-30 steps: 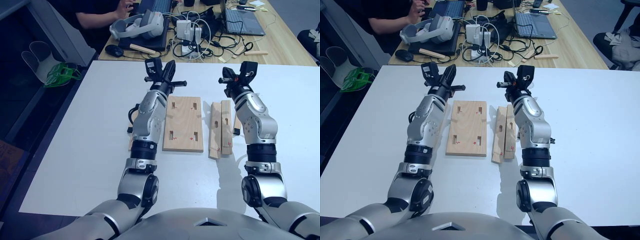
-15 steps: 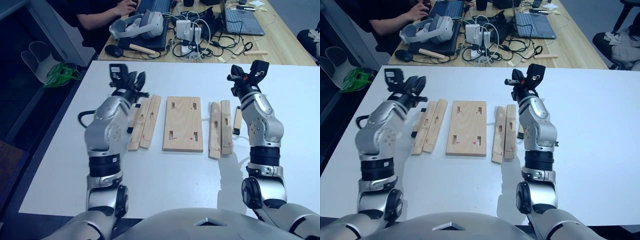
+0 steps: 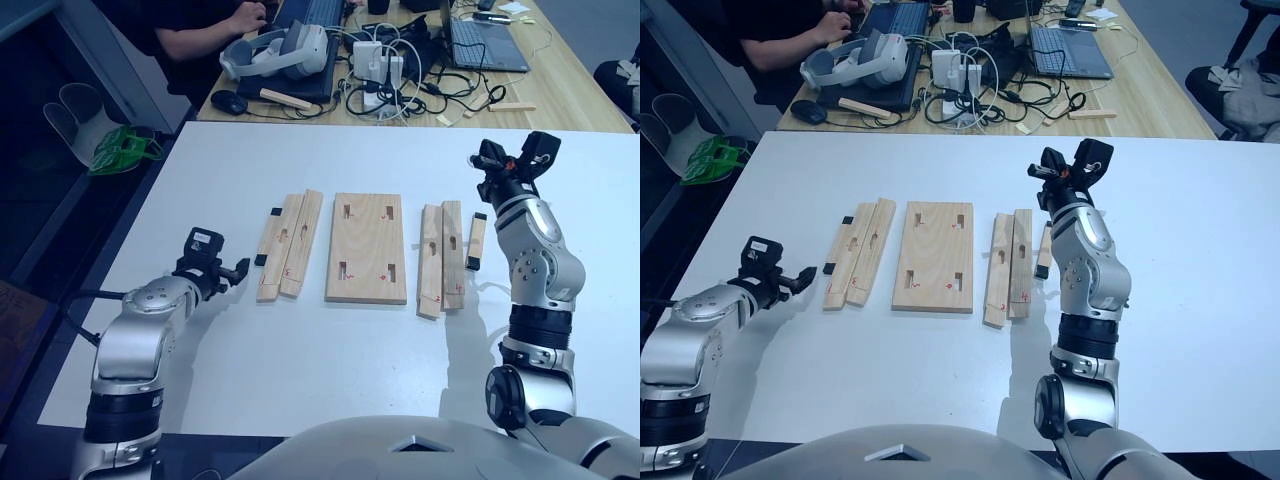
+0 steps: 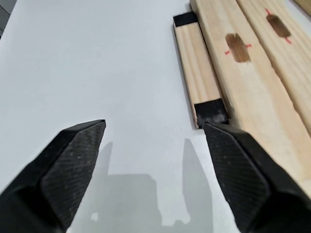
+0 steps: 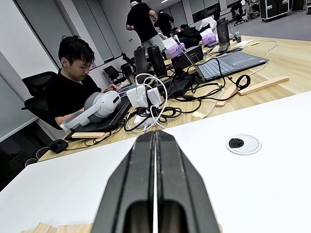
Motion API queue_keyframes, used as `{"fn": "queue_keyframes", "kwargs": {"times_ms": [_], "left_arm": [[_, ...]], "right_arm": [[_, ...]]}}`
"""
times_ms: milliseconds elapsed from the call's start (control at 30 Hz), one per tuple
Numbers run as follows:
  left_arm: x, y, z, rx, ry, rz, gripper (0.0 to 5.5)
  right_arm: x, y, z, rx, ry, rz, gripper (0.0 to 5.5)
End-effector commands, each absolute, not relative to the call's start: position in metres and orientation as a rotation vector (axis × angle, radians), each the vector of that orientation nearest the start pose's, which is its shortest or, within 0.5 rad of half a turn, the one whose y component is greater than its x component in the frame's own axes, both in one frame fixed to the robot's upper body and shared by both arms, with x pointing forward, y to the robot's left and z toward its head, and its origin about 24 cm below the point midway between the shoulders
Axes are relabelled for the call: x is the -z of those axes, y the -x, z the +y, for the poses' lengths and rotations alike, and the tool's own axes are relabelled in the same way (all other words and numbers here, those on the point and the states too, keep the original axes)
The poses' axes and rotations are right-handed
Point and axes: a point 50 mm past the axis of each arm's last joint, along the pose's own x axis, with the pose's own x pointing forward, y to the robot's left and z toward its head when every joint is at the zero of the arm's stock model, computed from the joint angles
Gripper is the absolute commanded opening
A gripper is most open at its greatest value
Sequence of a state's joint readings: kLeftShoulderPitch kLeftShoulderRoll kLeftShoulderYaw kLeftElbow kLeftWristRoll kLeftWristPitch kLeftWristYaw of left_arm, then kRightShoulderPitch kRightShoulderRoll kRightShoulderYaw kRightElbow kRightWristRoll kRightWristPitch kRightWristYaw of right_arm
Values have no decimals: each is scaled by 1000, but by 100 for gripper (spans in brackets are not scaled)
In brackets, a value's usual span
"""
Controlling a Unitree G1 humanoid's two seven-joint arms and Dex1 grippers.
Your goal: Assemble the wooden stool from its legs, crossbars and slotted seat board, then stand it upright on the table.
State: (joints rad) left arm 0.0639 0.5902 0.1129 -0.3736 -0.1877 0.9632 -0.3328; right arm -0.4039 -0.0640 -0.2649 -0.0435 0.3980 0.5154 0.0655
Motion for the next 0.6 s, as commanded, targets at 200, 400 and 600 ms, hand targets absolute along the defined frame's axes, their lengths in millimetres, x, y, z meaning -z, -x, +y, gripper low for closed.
{"fn": "queue_keyframes", "kwargs": {"times_ms": [200, 400, 600], "left_arm": [[-62, -212, 247, 221, -242, 773, 389], [-63, -217, 233, 269, -203, 760, 389], [-55, -226, 224, 259, -187, 764, 389]], "right_arm": [[-124, -320, -177, -77, -398, 24, 0], [-124, -321, -179, -66, -401, 20, 0], [-127, -323, -174, -79, -401, 13, 0]]}}
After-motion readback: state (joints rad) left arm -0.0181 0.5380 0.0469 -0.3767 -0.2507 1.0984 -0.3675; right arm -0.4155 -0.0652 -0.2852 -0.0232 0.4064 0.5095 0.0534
